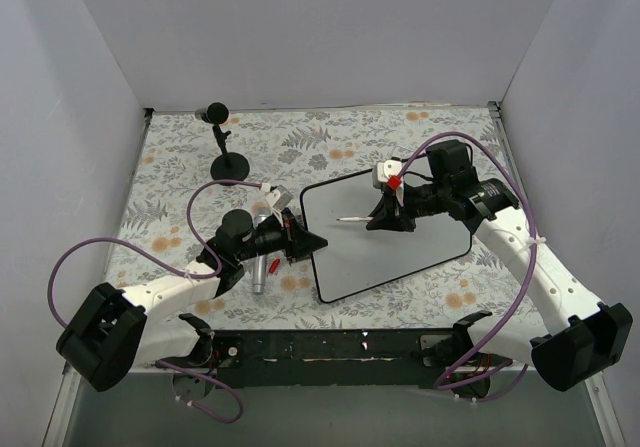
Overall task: Write a sentence on the whiteboard
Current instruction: Hold the whiteboard at the center of the board.
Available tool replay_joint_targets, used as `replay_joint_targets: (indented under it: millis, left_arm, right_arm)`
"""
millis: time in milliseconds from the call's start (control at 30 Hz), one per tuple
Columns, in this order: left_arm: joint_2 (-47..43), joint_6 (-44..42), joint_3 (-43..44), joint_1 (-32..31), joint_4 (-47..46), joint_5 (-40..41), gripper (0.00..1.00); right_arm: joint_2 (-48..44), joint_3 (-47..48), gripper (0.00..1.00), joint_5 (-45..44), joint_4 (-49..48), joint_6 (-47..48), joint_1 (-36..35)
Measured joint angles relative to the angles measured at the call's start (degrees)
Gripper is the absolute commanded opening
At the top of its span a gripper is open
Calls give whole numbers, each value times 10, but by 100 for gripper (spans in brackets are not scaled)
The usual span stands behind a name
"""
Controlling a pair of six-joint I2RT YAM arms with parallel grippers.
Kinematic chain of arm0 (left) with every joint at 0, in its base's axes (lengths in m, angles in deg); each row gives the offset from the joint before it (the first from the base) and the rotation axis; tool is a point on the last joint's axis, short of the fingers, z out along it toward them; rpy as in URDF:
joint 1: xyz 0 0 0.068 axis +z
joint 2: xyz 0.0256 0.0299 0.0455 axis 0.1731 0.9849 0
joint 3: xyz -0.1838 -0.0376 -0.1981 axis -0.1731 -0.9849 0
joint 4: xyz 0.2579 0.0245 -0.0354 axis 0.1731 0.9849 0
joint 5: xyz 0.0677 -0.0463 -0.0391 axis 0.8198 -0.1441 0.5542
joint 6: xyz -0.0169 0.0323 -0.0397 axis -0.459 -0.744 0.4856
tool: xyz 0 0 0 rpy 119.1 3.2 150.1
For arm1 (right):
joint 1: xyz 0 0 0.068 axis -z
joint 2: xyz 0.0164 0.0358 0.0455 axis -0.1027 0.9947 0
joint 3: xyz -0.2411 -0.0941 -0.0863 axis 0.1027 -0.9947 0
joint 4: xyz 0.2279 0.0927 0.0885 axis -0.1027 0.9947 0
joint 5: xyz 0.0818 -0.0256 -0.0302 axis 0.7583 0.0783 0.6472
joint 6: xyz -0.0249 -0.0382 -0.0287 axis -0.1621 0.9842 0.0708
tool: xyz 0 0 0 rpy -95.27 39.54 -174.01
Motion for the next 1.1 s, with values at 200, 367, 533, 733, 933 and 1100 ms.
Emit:
replay_joint_targets:
  millis: [200, 367, 533, 733, 933, 1100]
  left_arm:
    - [-1, 3, -2, 0, -3, 1, 0]
    - [-1, 3, -2, 0, -3, 1, 0]
    - [-1, 3, -3, 0, -4, 1, 0]
    - [-1, 4, -3, 0, -4, 1, 0]
    - [-3, 6, -10, 0, -9, 2, 0]
    - [-4, 7, -12, 0, -11, 3, 0]
  right_arm:
    - [0, 0, 1, 0, 0, 1, 0]
    - [0, 0, 1, 1, 0, 7, 0]
    - [0, 0, 1, 4, 0, 14, 0]
    - [1, 0, 1, 4, 1, 16, 0]
    - [8, 0, 1, 4, 2, 21, 0]
    - [13, 0, 1, 4, 3, 30, 0]
